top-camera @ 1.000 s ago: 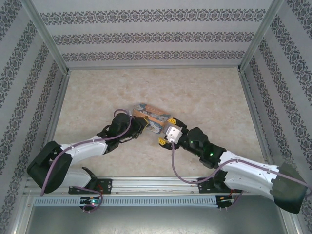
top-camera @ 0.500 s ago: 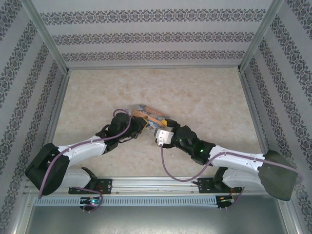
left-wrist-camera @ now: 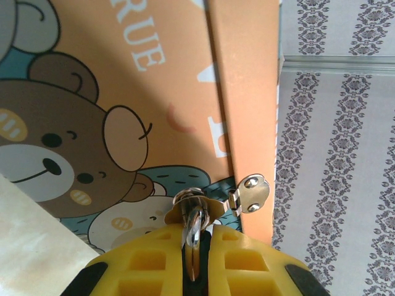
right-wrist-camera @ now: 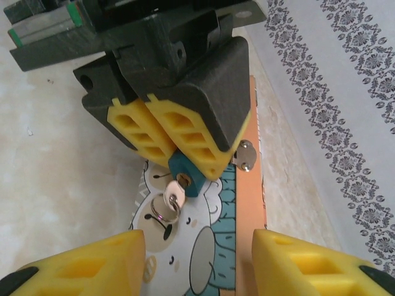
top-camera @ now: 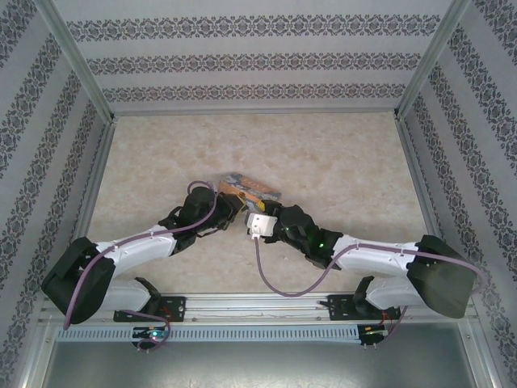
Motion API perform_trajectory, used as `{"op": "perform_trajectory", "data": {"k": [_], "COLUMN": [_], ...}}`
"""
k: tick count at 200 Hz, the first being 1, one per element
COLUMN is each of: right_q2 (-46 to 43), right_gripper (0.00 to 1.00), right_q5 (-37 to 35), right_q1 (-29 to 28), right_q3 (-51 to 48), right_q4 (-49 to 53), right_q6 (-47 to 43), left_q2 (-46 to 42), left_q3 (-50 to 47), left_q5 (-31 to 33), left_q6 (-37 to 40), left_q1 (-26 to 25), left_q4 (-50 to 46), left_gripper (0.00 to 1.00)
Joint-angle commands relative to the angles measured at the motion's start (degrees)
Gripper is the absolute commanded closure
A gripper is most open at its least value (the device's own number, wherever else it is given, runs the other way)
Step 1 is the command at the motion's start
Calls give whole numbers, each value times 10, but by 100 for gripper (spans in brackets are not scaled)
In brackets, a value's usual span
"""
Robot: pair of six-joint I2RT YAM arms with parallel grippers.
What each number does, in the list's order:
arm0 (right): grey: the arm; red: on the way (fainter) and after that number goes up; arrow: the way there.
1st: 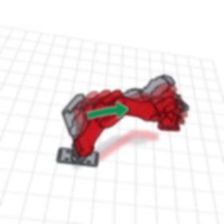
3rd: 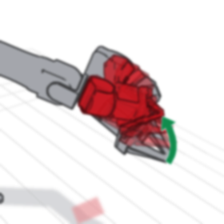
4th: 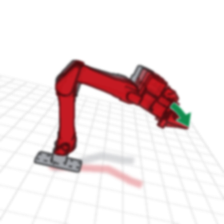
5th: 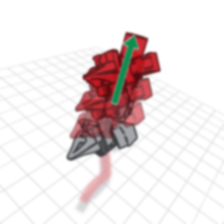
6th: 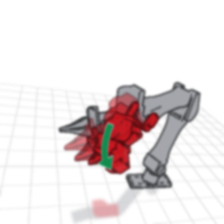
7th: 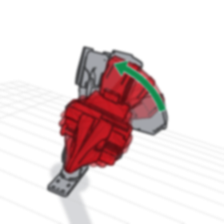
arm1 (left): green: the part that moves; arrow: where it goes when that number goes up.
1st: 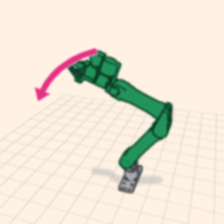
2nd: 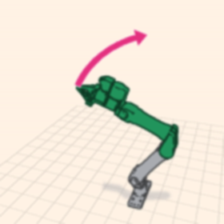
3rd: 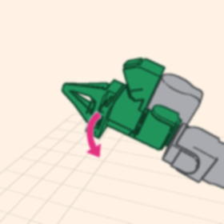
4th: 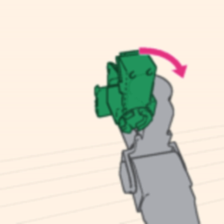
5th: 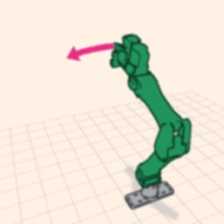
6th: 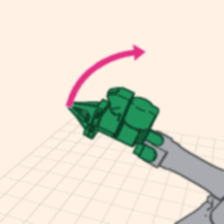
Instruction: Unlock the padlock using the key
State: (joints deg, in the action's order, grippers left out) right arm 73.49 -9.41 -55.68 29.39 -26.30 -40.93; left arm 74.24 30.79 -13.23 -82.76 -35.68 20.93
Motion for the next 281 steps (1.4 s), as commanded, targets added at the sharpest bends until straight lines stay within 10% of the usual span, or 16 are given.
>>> {"op": "perform_trajectory", "data": {"k": [1,281], "right_q2": [13,103], "right_gripper": [53,90], "right_q5": [-15,-55], "right_q1": [-7,-27], "right_q3": [17,28], "right_q4": [-25,-102], "right_q6": [-4,16], "left_q2": [-9,-2], "left_q3": [11,8], "left_q5": [0,-10], "left_q6": [0,-6], "left_q1": [-6,-5], "left_q4": [4,23], "left_gripper": [100,100]}}
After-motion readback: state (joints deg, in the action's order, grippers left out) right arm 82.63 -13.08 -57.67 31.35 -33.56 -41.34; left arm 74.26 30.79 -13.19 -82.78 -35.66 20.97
